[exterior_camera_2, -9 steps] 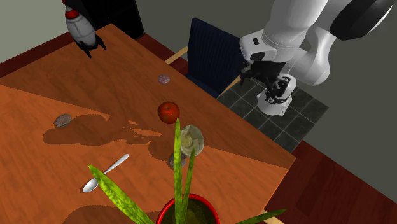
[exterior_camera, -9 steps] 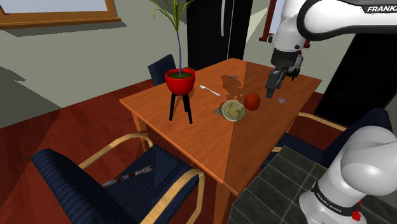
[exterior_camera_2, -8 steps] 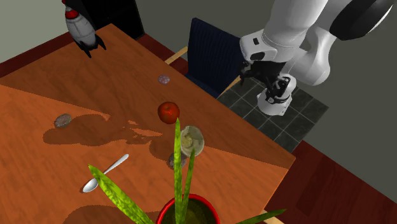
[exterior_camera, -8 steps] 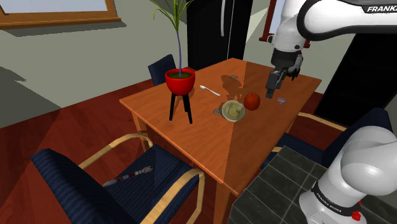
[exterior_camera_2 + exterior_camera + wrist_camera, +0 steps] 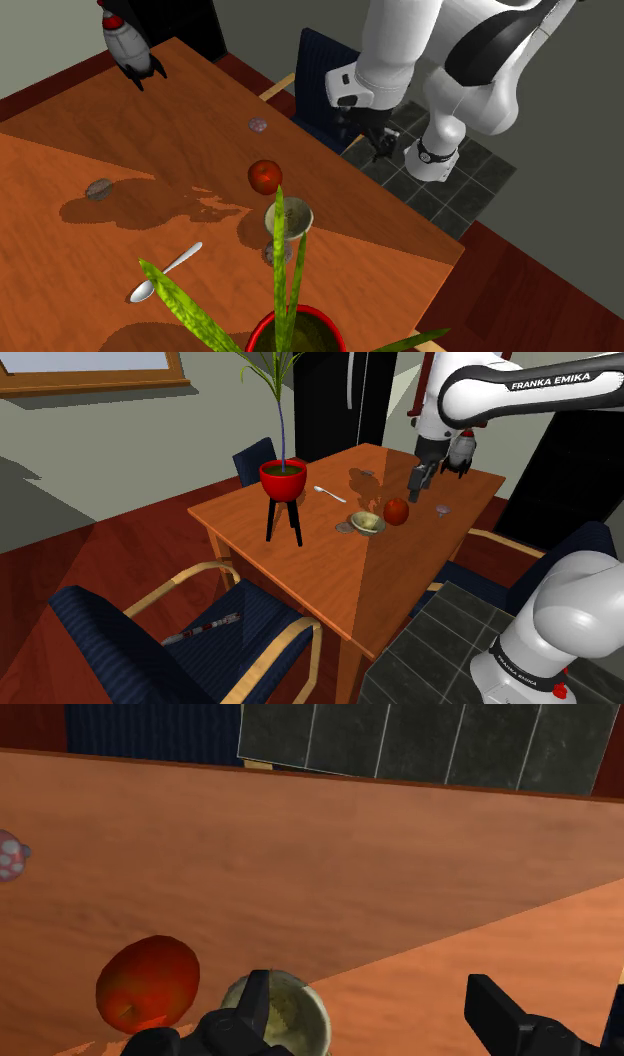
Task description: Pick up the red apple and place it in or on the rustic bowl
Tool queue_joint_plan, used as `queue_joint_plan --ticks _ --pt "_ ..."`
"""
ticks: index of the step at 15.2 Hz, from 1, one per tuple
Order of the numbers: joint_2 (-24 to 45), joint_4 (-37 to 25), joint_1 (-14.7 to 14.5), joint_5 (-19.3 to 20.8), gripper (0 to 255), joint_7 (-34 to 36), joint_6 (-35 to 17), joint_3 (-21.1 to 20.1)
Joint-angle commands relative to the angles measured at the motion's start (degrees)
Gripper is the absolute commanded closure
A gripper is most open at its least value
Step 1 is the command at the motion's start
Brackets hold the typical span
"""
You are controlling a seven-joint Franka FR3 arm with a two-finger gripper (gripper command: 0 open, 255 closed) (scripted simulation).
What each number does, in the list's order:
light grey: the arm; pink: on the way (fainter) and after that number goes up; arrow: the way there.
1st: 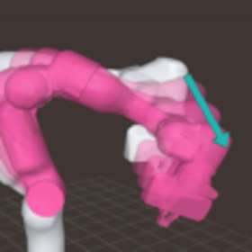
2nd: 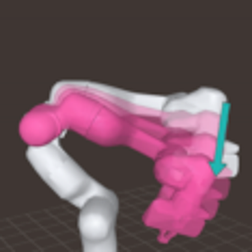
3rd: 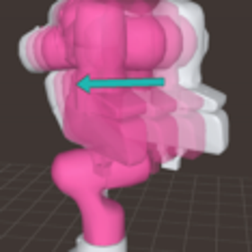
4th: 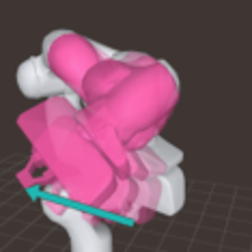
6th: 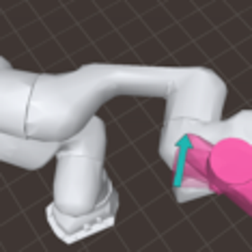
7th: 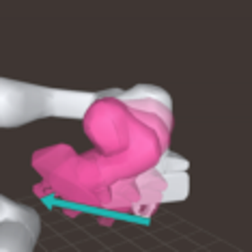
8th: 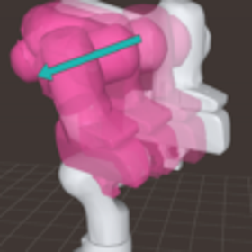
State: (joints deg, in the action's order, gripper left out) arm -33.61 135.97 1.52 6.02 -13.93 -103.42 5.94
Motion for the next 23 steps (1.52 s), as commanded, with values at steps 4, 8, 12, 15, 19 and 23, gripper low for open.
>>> queue_joint_plan --ticks 4,8,12,15,19,23 --pt "8.68 -3.02 1.32 1.88 0 -4.28 -6.58 3.80" --pt "16.06 -6.82 2.16 2.29 0 -7.75 -10.91 6.58" --pt "23.84 -11.73 2.96 1.62 0 -11.44 -14.49 9.06" --pt "29.90 -16.14 3.71 0.41 0 -14.36 -16.61 10.60" --pt "37.49 -22.38 4.97 -1.75 0 -18.02 -18.42 11.99" --pt "38.89 -20.90 5.23 -2.16 0 -18.31 -21.27 12.04"
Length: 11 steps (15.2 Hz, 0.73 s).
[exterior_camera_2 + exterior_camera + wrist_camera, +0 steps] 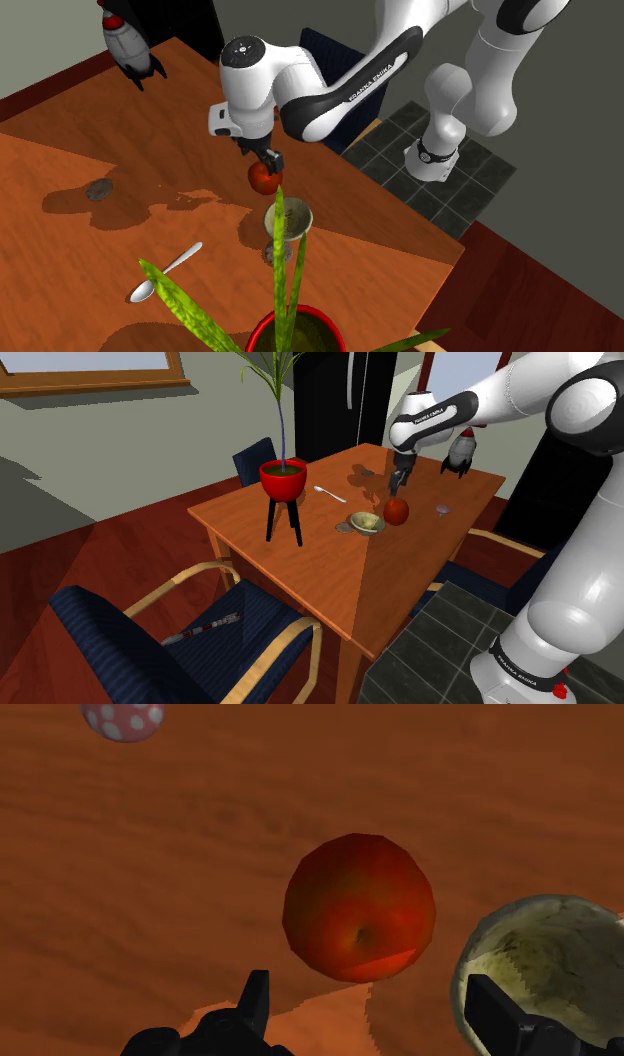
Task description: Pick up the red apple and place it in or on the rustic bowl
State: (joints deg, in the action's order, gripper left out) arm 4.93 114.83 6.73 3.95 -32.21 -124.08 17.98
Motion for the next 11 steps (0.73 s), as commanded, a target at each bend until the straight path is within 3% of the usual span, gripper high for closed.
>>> queue_joint_plan --ticks 1,11 --pt "0.73 0.58 0.08 -0.21 0 -0.12 -1.31 0.01" --pt "1.75 1.40 0.23 -0.53 0 -0.35 -3.12 0.05"
